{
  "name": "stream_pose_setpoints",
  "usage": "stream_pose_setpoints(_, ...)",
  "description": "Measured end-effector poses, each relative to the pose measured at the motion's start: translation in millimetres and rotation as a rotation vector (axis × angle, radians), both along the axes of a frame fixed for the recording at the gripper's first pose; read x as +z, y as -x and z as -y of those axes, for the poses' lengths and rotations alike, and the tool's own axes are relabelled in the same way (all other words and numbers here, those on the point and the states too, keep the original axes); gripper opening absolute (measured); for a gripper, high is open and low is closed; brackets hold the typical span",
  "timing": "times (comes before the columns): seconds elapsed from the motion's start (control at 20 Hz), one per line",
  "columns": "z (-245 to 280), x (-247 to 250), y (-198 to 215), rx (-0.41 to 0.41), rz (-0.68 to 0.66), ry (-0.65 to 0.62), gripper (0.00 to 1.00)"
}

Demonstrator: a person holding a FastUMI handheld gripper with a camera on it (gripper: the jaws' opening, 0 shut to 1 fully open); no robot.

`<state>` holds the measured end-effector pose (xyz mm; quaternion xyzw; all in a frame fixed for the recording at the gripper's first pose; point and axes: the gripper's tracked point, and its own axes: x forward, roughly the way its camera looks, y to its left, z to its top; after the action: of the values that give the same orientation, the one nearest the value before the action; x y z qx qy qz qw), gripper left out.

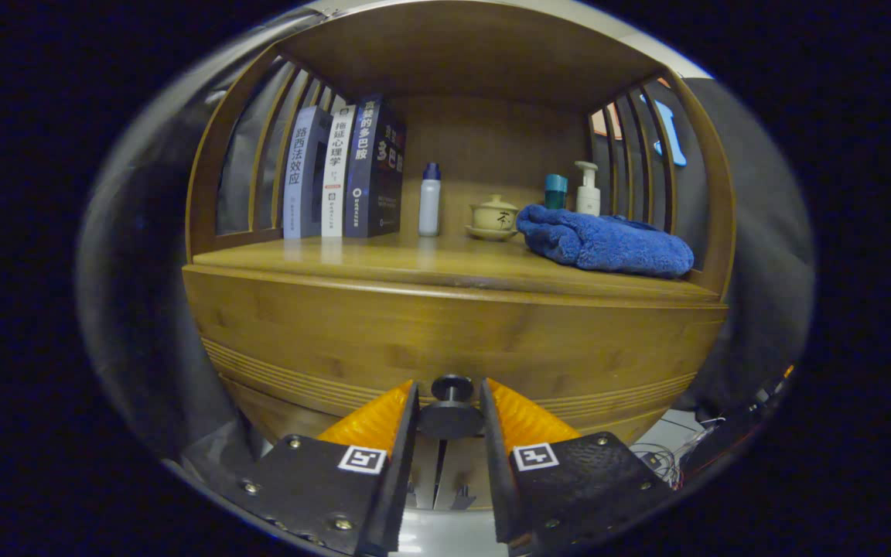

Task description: Pull open the drawer, take out the items inside it, and place them on the countertop above the cabinet.

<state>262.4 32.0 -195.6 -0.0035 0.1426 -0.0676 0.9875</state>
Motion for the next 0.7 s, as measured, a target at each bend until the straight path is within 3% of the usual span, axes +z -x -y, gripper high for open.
stream_pose_setpoints(0.4,1.8,-1.1,2.0,0.000,-0.009,0.029,0.36)
stream_pose_setpoints(0.5,1.7,-0.8,2.2,-0.007,-0.018,0.026,0.25)
stream_pose_setpoints(0.7,-0.2,-0.1,21.7,0.005,-0.018,0.032,0.25)
